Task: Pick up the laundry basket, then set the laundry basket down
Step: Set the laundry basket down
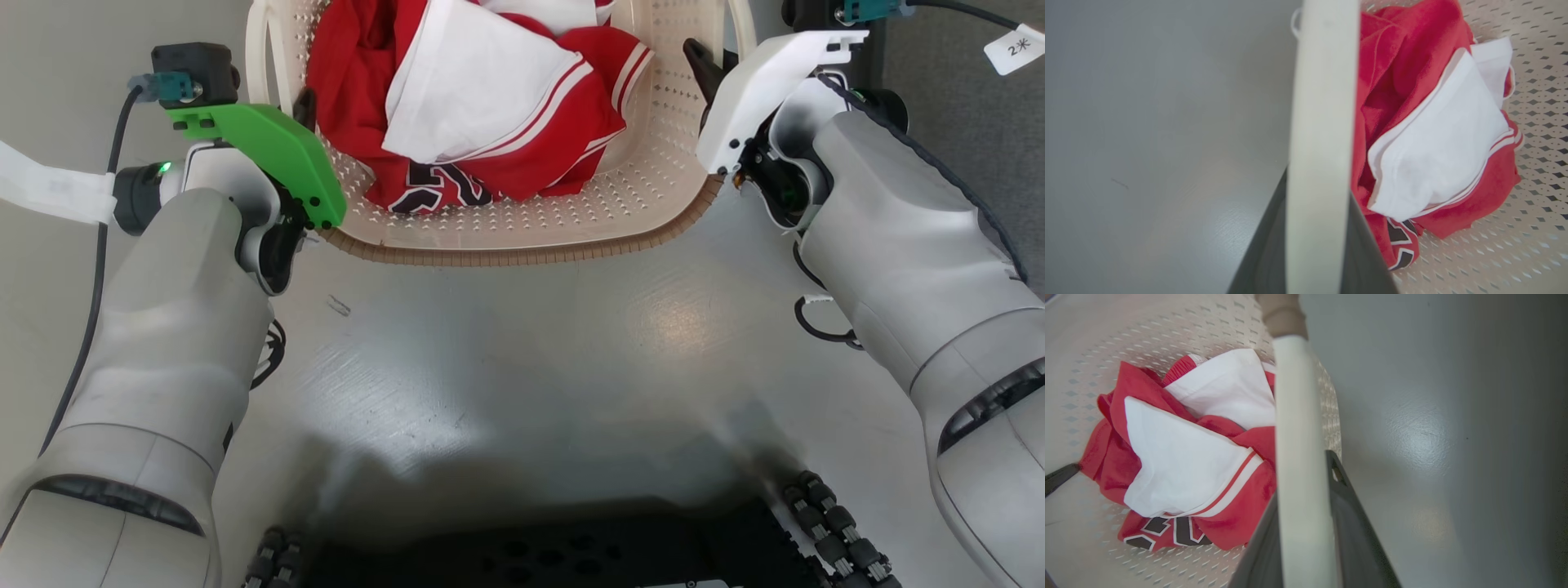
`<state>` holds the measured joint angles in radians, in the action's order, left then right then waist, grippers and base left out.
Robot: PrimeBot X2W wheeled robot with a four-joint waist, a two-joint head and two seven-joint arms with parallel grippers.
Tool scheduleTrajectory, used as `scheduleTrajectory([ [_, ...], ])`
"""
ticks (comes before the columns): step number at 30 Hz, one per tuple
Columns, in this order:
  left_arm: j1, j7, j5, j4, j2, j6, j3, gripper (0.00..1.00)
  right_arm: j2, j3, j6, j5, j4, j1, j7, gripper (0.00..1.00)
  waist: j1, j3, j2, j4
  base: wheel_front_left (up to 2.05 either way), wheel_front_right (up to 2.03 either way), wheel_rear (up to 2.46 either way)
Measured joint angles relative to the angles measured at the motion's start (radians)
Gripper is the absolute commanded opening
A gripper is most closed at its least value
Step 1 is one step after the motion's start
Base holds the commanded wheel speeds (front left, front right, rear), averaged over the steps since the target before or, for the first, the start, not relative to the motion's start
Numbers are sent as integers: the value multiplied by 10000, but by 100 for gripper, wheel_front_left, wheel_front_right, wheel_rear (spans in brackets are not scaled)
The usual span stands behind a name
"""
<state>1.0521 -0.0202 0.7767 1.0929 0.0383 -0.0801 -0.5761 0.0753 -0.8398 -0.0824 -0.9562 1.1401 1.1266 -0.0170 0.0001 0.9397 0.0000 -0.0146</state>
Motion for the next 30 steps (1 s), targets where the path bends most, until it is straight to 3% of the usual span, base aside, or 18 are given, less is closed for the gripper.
scheduleTrajectory([
  [30,340,-529,-75,387,-125,-138,-148,0,-77,8,-92,71,472,274,-545,0,-1,578,0,7,0,0,0],
])
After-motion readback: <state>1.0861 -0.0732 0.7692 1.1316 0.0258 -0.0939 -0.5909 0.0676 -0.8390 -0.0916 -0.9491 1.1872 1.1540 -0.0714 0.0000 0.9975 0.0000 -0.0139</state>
